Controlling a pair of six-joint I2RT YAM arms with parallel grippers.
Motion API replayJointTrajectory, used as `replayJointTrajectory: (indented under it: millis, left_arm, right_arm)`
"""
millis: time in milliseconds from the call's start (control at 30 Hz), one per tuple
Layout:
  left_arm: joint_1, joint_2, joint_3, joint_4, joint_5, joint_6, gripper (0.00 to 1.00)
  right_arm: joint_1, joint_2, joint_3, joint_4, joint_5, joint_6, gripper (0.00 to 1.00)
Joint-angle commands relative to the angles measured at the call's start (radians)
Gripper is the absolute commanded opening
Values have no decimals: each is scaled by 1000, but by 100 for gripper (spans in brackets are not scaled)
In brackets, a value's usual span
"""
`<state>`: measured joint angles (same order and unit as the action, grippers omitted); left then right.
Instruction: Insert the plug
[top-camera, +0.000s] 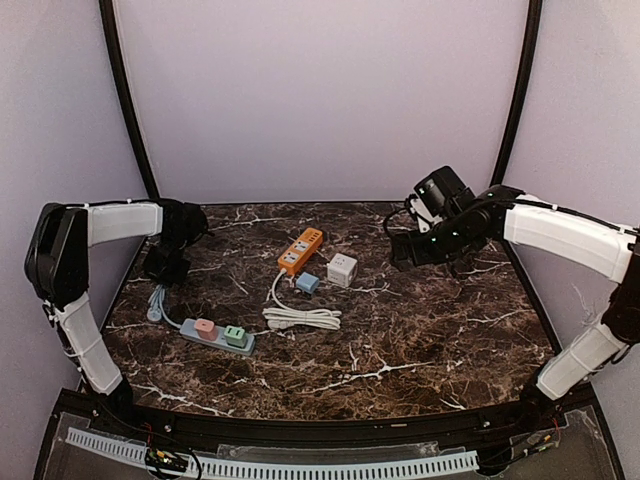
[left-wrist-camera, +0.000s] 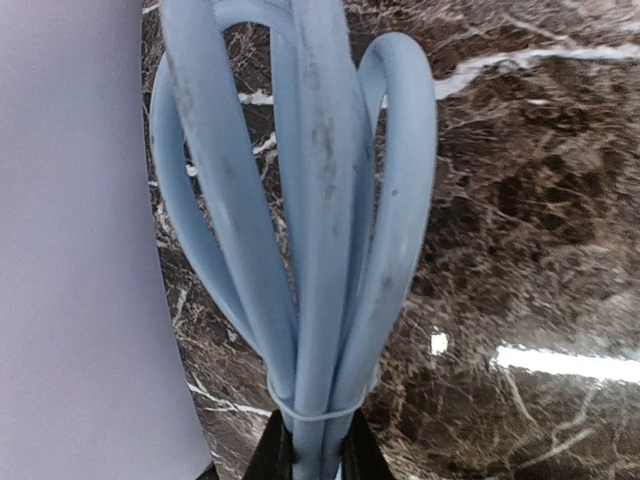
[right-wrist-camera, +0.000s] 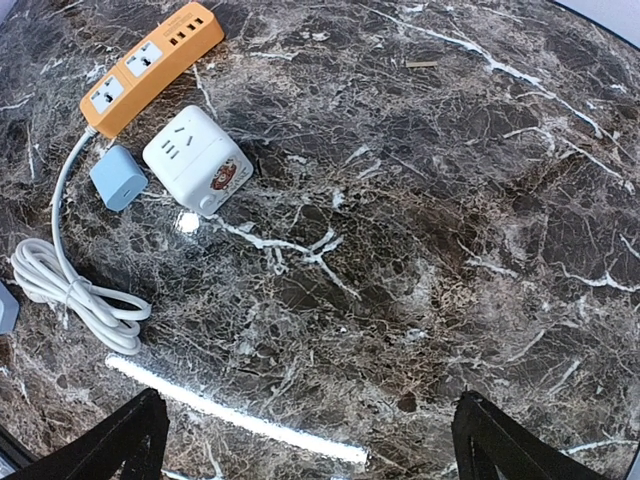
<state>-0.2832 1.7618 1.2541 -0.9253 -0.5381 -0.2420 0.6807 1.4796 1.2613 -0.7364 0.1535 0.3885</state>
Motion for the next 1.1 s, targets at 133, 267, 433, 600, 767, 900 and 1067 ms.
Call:
replayJointTrajectory:
  millis: [133, 267, 433, 600, 767, 900, 1067]
  left_arm:
    - [70, 130, 64, 36, -54, 96, 16]
    - [71, 129, 81, 36, -10, 88, 49]
    - [72, 83, 87, 29, 59, 81, 91]
    - [71, 46, 117, 7, 92, 91, 99]
    - [68, 18, 175, -34, 129, 84, 99]
    - [49, 9, 226, -64, 158, 75, 99]
    - [0, 7, 295, -71, 226, 86, 99]
  right_arm:
    - [-16, -75, -13, -10, 28, 5, 99]
    - [-21, -107, -34, -17, 42, 18, 99]
    - [-24, -126, -49, -19, 49, 27, 99]
    - [-28, -124, -47, -19, 55, 22, 98]
    - [-30, -107, -32, -18, 56, 10, 99]
    - [-33, -84, -9, -19, 55, -4, 99]
    - [-35, -65, 18, -16, 54, -6, 99]
